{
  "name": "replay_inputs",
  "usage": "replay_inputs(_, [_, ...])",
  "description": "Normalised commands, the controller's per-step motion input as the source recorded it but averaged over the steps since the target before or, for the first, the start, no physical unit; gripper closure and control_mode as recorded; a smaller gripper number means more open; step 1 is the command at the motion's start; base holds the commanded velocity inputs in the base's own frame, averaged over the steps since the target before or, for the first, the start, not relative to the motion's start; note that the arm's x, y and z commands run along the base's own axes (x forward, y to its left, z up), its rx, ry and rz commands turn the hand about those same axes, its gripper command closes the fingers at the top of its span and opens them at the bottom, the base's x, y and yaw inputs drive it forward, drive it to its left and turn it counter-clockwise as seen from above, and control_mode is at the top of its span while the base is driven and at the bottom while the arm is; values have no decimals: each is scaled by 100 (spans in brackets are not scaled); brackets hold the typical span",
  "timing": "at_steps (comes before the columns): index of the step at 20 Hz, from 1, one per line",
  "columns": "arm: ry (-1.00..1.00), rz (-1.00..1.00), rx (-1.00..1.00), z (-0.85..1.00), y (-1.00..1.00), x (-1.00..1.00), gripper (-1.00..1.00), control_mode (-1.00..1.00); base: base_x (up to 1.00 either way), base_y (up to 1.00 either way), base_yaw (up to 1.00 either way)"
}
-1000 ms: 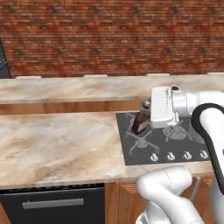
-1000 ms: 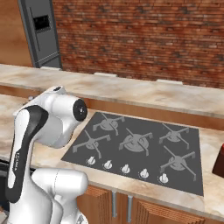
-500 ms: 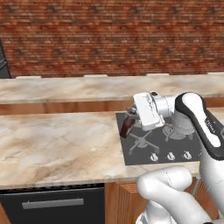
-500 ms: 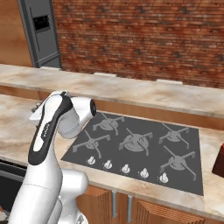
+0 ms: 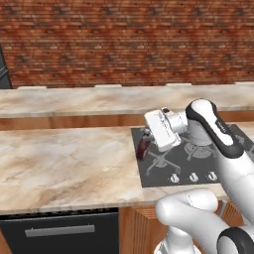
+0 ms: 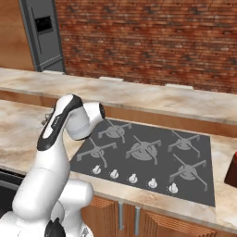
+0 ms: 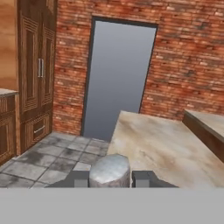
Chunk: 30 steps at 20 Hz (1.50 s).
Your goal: Collect the paprika, ketchup, and shaker from the cabinet and place them next to the stove.
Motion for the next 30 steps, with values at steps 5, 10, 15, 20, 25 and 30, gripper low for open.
replay_inputs(5, [-1, 1, -7, -41, 11, 18, 100, -100, 0, 0, 0])
replay_inputs(10, [-1, 5, 0, -35, 8, 27, 100, -100, 0, 0, 0])
replay_inputs(15, [-3, 6, 3, -30, 2, 31, 100, -100, 0, 0, 0])
replay_inputs(20, [-1, 5, 0, -30, 6, 32, 100, -100, 0, 0, 0])
replay_inputs(25, [0, 5, 0, -31, 10, 32, 100, -100, 0, 0, 0])
replay_inputs(30, [0, 6, 0, -28, 6, 31, 100, -100, 0, 0, 0])
